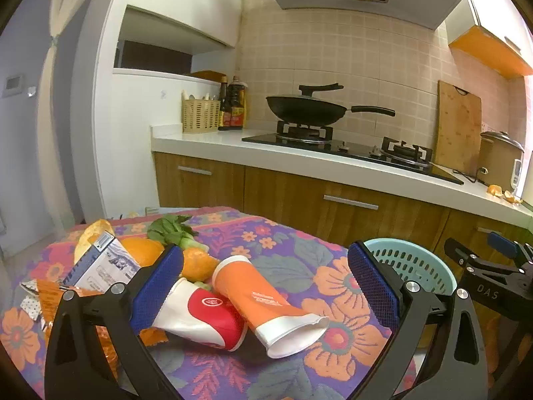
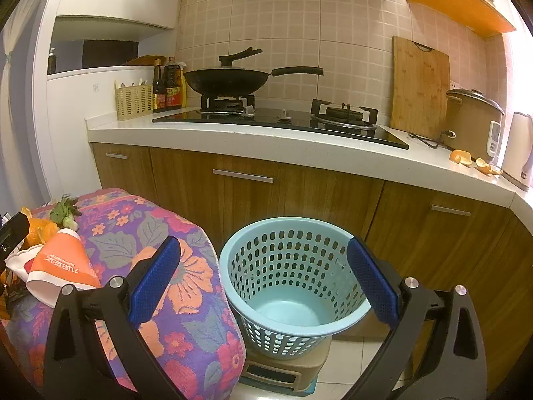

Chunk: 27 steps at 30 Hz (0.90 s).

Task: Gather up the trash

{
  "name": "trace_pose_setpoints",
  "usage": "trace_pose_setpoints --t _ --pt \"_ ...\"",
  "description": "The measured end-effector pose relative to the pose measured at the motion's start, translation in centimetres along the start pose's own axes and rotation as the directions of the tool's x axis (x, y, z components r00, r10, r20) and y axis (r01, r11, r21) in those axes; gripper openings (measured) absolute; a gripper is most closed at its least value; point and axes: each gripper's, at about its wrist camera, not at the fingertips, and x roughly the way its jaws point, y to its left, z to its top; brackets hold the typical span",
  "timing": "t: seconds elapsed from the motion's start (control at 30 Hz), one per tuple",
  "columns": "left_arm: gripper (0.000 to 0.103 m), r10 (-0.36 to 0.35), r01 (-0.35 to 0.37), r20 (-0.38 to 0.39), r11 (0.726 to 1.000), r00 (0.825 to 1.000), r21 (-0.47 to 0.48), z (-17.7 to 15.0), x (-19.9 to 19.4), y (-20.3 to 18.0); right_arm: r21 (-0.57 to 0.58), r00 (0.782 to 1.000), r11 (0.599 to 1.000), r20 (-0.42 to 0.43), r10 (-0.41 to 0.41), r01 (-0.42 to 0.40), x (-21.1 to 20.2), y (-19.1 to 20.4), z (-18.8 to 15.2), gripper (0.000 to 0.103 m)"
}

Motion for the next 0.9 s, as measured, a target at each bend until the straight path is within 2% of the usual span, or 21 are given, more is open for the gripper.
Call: trace_pose_setpoints --t 0.9 --pt "0.095 0.019 -0.019 -0.005 1.0 1.0 -0.009 0.48 0.3 0.87 0.016 1.0 1.0 -0.001 0.003 -0.003 -0.15 -0.54 0.23 0.095"
